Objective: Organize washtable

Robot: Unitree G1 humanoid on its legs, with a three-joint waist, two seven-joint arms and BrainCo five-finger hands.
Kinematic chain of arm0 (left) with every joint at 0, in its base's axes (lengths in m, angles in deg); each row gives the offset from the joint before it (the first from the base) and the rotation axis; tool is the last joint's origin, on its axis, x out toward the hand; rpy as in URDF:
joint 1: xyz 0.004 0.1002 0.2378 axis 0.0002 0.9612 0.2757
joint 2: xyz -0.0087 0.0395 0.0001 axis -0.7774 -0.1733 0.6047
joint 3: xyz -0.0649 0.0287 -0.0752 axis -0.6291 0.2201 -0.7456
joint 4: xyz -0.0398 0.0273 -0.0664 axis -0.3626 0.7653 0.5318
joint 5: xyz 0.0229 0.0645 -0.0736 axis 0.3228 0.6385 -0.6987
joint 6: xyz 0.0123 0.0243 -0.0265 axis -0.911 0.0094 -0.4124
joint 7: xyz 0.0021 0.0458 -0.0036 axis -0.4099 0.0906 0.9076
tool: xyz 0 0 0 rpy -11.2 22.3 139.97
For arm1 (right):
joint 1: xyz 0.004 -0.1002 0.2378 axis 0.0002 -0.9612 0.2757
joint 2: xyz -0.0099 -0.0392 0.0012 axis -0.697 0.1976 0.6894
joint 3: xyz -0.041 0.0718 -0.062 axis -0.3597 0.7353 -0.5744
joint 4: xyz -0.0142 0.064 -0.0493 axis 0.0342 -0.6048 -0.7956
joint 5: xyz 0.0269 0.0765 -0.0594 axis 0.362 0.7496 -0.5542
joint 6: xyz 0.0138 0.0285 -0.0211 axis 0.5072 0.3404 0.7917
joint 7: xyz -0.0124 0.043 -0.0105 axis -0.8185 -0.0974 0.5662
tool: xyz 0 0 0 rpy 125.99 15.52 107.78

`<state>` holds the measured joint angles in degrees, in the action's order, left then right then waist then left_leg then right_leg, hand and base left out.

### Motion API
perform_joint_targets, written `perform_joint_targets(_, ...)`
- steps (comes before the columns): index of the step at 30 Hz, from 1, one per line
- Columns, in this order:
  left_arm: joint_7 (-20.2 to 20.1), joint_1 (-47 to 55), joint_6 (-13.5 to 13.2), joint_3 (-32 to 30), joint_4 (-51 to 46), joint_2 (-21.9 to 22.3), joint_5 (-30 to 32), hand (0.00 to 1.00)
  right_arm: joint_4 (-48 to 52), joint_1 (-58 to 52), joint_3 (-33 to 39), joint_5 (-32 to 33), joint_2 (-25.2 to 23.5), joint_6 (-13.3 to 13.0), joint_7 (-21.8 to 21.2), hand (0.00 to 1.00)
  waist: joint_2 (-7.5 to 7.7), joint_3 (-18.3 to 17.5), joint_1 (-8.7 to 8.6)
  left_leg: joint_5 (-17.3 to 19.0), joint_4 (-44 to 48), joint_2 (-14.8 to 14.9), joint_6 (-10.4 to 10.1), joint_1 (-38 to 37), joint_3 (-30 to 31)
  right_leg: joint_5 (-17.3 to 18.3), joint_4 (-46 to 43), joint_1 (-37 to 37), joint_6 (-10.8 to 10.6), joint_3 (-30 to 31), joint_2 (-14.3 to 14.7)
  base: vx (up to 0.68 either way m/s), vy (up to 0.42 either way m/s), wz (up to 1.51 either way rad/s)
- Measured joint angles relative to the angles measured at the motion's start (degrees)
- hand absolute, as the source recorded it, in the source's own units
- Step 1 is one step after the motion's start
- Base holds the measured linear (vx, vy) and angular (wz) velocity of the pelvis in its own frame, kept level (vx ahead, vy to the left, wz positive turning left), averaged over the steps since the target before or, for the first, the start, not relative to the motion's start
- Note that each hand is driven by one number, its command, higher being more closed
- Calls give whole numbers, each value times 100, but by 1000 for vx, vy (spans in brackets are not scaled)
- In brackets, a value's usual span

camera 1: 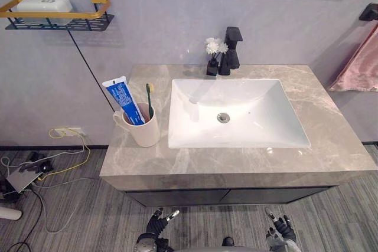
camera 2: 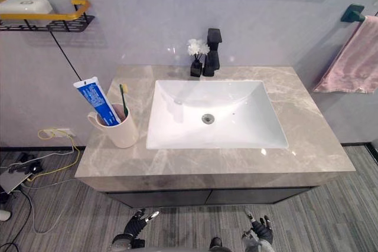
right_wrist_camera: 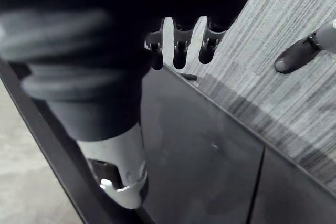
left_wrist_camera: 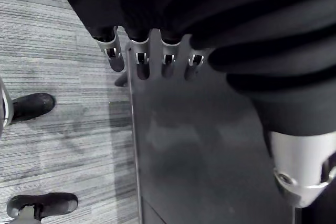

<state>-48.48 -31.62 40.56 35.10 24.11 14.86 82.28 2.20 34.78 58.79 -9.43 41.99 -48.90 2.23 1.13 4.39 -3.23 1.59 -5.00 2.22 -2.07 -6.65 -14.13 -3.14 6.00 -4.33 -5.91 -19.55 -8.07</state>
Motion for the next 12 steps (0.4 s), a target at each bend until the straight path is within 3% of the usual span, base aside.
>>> perform_joint_targets(12, 52, -222, -39, 18, 222, -54, -6, 0, -837, 324, -445, -1191, 180, 131, -26, 0, 62, 200, 59, -2, 6, -31, 2, -15, 219, 21, -1, -144, -29, -259, -30, -18, -16, 10)
